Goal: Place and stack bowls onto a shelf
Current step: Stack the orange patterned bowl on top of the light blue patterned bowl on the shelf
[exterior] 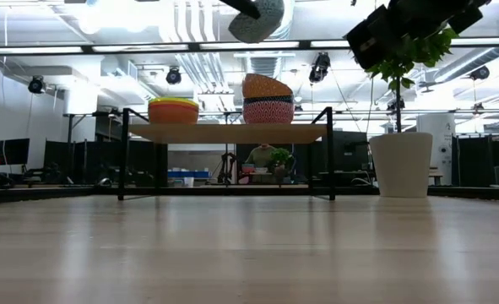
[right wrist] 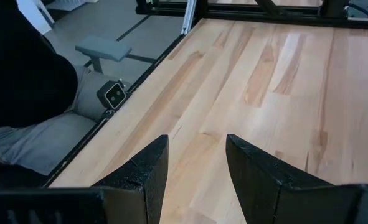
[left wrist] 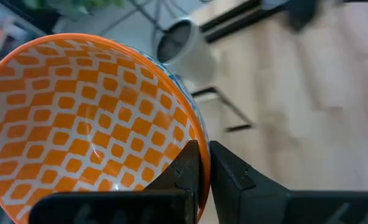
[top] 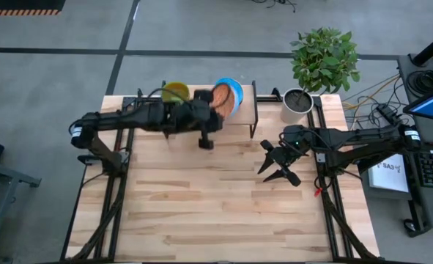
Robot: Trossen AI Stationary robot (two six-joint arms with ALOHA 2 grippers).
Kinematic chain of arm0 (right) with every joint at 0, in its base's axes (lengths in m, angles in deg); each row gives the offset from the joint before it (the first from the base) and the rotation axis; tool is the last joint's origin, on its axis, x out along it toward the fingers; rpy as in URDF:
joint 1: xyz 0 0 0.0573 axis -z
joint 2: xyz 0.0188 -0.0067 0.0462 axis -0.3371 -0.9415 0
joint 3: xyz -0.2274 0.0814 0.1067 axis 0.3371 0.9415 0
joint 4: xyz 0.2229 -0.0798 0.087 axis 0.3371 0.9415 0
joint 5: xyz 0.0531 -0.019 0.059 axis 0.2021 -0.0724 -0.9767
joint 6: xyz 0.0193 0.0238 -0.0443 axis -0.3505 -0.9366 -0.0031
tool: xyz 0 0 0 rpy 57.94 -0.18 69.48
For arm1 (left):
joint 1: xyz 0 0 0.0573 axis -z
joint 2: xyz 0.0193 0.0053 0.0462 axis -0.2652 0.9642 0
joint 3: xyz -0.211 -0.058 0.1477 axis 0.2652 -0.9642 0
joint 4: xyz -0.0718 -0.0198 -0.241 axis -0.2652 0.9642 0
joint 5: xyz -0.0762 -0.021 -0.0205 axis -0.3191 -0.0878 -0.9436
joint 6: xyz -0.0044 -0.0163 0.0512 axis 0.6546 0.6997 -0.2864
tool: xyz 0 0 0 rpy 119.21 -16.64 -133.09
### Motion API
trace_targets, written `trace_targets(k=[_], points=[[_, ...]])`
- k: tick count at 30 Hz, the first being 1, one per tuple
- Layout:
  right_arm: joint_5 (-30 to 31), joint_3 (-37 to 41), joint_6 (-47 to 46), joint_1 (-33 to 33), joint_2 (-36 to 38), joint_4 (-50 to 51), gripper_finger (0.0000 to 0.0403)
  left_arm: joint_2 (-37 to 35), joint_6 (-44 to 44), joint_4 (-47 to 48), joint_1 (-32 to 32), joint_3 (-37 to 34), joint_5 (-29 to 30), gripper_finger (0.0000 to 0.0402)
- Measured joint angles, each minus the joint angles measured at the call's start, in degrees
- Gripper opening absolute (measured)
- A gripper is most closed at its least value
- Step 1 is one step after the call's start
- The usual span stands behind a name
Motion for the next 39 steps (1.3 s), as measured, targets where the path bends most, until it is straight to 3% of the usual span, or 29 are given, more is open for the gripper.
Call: trace_targets(k=[3,6,15,39], points=[[0.02,0.02,0.0,0.0,-0.38,0.0,0.015,0.85,-4.92,-3.34,-3.27,1.03,-0.33,0.0006],[0.14,0.04,0.02,0.0,-0.61,0.07,0.015,2.16,-7.57,-6.02,-6.57,2.24,-4.8,0.0006],[0.46,0.04,0.19,0.02,-0.59,0.04,0.015,6.05,-4.68,-6.4,-14.55,4.75,-12.07,0.0006],[0.48,0.07,0.11,0.02,-0.72,0.0,0.015,11.96,-0.35,-0.71,-15.73,7.92,-13.0,0.0026]])
